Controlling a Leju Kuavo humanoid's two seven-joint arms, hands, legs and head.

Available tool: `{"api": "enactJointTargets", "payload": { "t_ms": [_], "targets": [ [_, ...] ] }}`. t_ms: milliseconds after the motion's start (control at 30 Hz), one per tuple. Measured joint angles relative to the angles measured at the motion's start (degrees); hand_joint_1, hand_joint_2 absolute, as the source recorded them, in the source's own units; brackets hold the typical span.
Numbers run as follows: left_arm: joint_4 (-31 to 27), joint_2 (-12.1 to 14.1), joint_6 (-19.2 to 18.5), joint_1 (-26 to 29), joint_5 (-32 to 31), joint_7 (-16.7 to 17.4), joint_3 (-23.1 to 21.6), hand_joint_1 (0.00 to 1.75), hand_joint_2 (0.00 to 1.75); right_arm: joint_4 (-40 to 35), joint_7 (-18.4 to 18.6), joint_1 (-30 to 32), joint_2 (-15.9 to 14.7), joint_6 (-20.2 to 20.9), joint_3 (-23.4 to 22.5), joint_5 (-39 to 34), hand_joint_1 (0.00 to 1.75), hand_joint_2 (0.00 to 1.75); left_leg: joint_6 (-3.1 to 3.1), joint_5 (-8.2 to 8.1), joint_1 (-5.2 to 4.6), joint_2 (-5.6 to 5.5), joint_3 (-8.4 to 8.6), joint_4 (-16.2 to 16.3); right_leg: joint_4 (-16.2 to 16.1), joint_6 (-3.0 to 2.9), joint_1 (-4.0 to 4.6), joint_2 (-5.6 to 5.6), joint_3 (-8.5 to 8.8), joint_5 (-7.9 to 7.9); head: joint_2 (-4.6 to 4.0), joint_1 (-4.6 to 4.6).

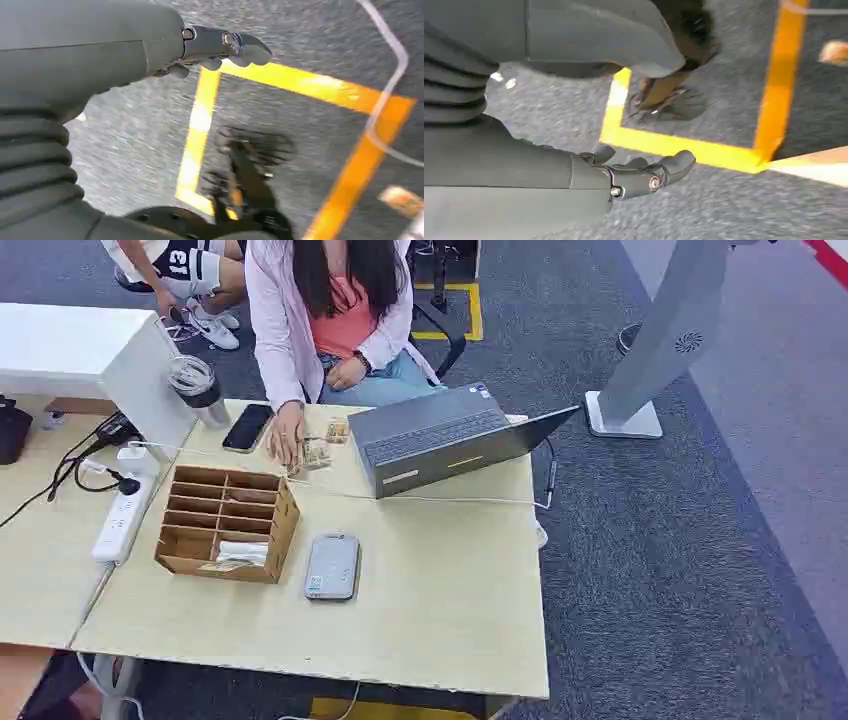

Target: Pass the card to the sensor for recognition and then transmit it.

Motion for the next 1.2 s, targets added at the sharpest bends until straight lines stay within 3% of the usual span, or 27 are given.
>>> {"api": "enactJointTargets", "payload": {
  "t_ms": [67, 100, 600, 633, 733, 767, 867, 933, 1067, 1200],
  "targets": [
    [0.3, 0.0, -0.7, -0.5, 1.2, -2.0, 1.9, 0.00, 1.75, 0.6, -1.8, -0.9, 0.3, -0.4, 1.2, -2.2, 0.00, 0.00, 0.00, 0.00, 0.00, 0.00, 0.00, 0.0, 0.0, 0.00, 0.00, 0.00, 0.00, 0.00, 0.00, 0.00],
    [0.4, 0.0, -1.0, -0.7, 1.7, -3.0, 2.9, 0.00, 0.00, 0.9, -2.6, -1.4, 0.4, -0.7, 1.7, -3.3, 0.00, 0.00, 0.00, 0.00, 0.00, 0.00, 0.00, 0.0, 0.0, 0.00, 0.00, 0.00, 0.00, 0.00, 0.00, 0.00],
    [3.4, -0.5, -6.5, -4.1, 8.8, -19.9, 19.5, 0.00, 0.00, 7.2, -9.9, -4.8, 2.5, -7.0, 10.6, -18.6, 0.00, 0.00, 0.00, 0.00, 0.00, -0.02, -0.01, 0.0, 0.0, 0.00, 0.00, -0.01, -0.01, 0.00, 0.00, 0.02],
    [3.7, -0.5, -6.9, -4.3, 9.2, -21.0, 20.7, 0.00, 1.75, 7.6, -10.2, -5.1, 2.6, -7.5, 11.1, -19.5, 0.00, 0.00, 0.00, 0.00, 0.00, -0.02, -0.01, 0.0, 0.0, 0.00, 0.00, -0.01, -0.01, 0.00, 0.00, 0.00],
    [4.2, -0.7, -7.5, -4.9, 10.2, -23.7, 23.5, 0.00, 1.75, 8.6, -10.9, -5.5, 3.0, -8.8, 12.6, -21.8, 0.00, 0.00, 0.00, 0.00, 0.00, -0.02, -0.01, 0.0, 0.0, 0.00, 0.00, -0.01, -0.01, 0.00, 0.00, 0.02],
    [4.2, -0.7, -8.0, -5.0, 10.5, -24.4, 24.3, 0.00, 1.75, 8.9, -11.1, -5.6, 3.1, -9.4, 13.0, -22.0, 0.00, 1.75, 0.00, 0.00, 0.00, -0.02, -0.01, 0.0, 0.0, 0.00, 0.00, -0.01, -0.01, 0.00, 0.00, 0.00],
    [4.3, -0.9, -10.4, -5.1, 10.4, -28.5, 26.4, 0.00, 1.75, 9.7, -10.6, -5.9, 3.3, -13.0, 14.3, -22.4, 0.00, 1.75, 0.00, 0.00, 0.00, -0.02, -0.01, 0.0, 0.0, 0.00, 0.00, -0.01, -0.01, 0.00, 0.00, 0.00],
    [3.6, -1.2, -12.7, -4.8, 8.6, -29.8, 27.9, 0.00, 1.75, 10.3, -7.6, -6.0, 3.4, -16.1, 15.5, -21.3, 0.00, 1.75, 0.00, 0.00, 0.00, -0.02, 0.00, 0.0, 0.0, 0.00, -0.01, -0.01, -0.01, 0.00, 0.00, 0.00],
    [-2.2, -3.1, -17.9, -3.2, -0.5, -30.3, 34.4, 0.00, 1.75, 12.3, 3.8, -5.4, 3.6, -21.6, 19.0, -18.2, 0.00, 1.75, 0.00, -0.01, 0.00, -0.02, -0.01, 0.0, 0.0, 0.00, -0.01, -0.01, -0.02, -0.01, 0.00, 0.02],
    [-11.0, -6.6, -24.3, -2.2, -10.7, -30.3, 43.9, 0.00, 1.75, 14.2, 14.5, -4.2, 3.9, -22.7, 23.7, -16.9, 0.00, 1.75, 0.00, -0.01, 0.00, 0.01, -0.03, 0.0, 0.0, 0.00, -0.01, 0.02, -0.07, -0.01, 0.00, -0.02]
  ]
}}
